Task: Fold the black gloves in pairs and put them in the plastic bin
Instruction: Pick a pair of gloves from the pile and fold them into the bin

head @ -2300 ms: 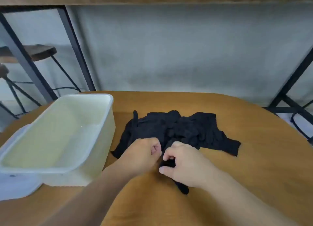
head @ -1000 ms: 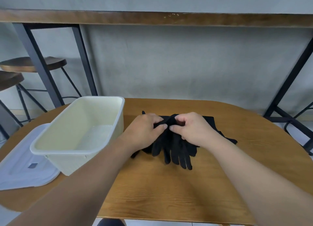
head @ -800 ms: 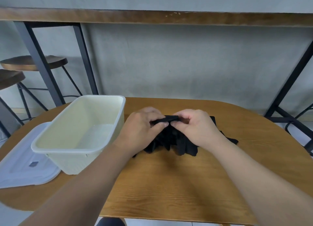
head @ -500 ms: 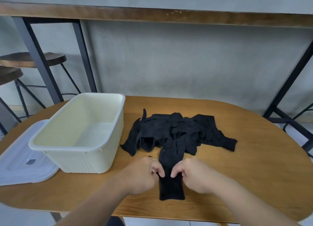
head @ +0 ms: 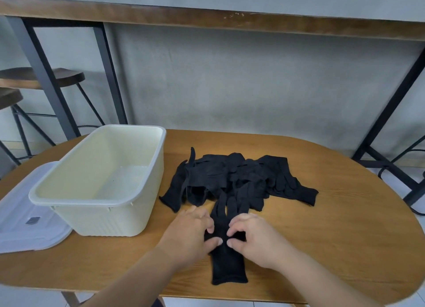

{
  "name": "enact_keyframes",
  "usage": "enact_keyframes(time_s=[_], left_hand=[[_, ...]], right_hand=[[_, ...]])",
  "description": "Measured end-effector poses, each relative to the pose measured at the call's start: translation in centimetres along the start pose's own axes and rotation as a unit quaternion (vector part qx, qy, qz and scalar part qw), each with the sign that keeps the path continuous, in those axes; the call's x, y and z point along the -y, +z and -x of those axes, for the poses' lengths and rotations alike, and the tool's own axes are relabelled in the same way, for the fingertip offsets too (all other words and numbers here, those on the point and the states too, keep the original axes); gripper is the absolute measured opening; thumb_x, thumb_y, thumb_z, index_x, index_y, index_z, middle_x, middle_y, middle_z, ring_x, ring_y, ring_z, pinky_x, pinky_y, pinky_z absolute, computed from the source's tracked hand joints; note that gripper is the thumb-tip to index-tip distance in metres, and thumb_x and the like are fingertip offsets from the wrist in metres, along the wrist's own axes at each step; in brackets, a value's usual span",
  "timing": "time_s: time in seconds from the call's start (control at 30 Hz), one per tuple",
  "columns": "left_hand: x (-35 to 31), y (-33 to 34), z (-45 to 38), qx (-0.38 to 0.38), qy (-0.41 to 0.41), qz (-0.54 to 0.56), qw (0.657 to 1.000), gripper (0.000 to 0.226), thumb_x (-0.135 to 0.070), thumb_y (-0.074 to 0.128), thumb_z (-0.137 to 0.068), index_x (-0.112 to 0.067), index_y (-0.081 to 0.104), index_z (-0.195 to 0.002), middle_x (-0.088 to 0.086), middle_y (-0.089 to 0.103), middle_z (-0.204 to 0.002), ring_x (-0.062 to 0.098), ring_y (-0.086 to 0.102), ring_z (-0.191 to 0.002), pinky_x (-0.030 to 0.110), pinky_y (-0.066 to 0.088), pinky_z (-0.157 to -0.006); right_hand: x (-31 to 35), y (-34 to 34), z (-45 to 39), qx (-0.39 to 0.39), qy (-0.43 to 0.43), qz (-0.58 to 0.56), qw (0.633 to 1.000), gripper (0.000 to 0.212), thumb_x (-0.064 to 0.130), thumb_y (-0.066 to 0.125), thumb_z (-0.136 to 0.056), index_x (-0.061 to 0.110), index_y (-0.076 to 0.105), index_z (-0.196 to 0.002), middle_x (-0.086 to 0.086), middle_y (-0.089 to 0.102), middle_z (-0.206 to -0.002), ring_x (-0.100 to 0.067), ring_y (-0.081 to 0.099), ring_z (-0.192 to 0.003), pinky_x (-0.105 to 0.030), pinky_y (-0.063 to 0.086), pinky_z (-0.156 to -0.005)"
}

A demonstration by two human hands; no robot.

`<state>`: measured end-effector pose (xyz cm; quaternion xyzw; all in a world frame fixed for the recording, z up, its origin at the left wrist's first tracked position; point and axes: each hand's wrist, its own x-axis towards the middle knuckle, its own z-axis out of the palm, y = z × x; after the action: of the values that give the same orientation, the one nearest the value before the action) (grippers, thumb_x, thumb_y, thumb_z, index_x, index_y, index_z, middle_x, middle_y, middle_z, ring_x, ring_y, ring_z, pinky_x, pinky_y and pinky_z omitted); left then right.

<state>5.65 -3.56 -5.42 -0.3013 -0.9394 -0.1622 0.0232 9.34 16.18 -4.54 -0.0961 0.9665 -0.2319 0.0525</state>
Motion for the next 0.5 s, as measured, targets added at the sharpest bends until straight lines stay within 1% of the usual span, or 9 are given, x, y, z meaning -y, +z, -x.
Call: enact_keyframes(time_s=[0.07, 0.13, 0.2, 0.23, 0.33, 0.5], left_hand=[[0.0, -0.1, -0.7, -0.049, -0.019, 0.016, 0.999, 0.037, -0.053, 0.053, -0.091, -0.029, 0.06, -0.118, -0.017, 0.045, -0.113, 0.004, 0.041, -0.108, 0.021, 0.036, -0.097], [0.2, 0.0, -1.8, -0.08, -0.05, 0.024, 0.995, 0.041, -0.046, 0.053, -0.093, -0.028, 0.053, -0.13, -0.015, 0.041, -0.121, 0.006, 0.04, -0.115, 0.024, 0.037, -0.102], [0.6, 0.3, -3.0, -0.068, -0.089, 0.029, 0.993, 0.046, -0.041, 0.051, -0.095, -0.028, 0.044, -0.139, -0.012, 0.036, -0.131, 0.009, 0.038, -0.122, 0.026, 0.036, -0.105], [0.8, 0.5, -3.5, -0.055, -0.105, 0.035, 0.992, 0.048, -0.04, 0.051, -0.096, -0.029, 0.041, -0.141, -0.01, 0.035, -0.135, 0.011, 0.038, -0.124, 0.027, 0.036, -0.106], [1.6, 1.1, -4.7, -0.026, -0.139, 0.045, 0.989, 0.048, -0.04, 0.05, -0.096, -0.03, 0.04, -0.142, -0.008, 0.034, -0.14, 0.015, 0.039, -0.126, 0.029, 0.039, -0.105], [2.1, 1.4, -6.1, 0.003, -0.15, 0.012, 0.989, 0.048, -0.039, 0.046, -0.098, -0.021, 0.039, -0.143, 0.0, 0.036, -0.14, 0.02, 0.037, -0.128, 0.034, 0.038, -0.106]], right_hand=[[-0.1, -0.4, -0.6, -0.055, 0.011, -0.024, 0.998, 0.019, 0.036, 0.059, -0.094, 0.032, 0.069, -0.11, 0.023, 0.055, -0.114, 0.001, 0.047, -0.11, -0.022, 0.044, -0.096], [-0.6, -0.8, -1.5, -0.113, 0.044, -0.024, 0.992, 0.019, 0.029, 0.055, -0.097, 0.03, 0.068, -0.11, 0.02, 0.055, -0.108, -0.002, 0.052, -0.1, -0.022, 0.048, -0.088], [-1.3, -1.3, -2.4, -0.149, 0.082, -0.021, 0.985, 0.022, 0.023, 0.051, -0.098, 0.028, 0.067, -0.113, 0.016, 0.053, -0.105, -0.005, 0.056, -0.09, -0.023, 0.051, -0.08], [-1.8, -1.6, -2.8, -0.156, 0.096, -0.019, 0.983, 0.023, 0.022, 0.05, -0.099, 0.026, 0.066, -0.115, 0.015, 0.053, -0.105, -0.006, 0.056, -0.088, -0.023, 0.051, -0.078], [-2.7, -1.9, -3.8, -0.154, 0.121, -0.022, 0.98, 0.028, 0.019, 0.048, -0.1, 0.024, 0.063, -0.122, 0.012, 0.053, -0.107, -0.007, 0.056, -0.092, -0.021, 0.05, -0.08], [-3.5, -1.7, -5.2, -0.116, 0.137, -0.019, 0.983, 0.037, 0.019, 0.048, -0.1, 0.022, 0.055, -0.136, 0.007, 0.054, -0.127, -0.012, 0.055, -0.114, -0.026, 0.048, -0.094]])
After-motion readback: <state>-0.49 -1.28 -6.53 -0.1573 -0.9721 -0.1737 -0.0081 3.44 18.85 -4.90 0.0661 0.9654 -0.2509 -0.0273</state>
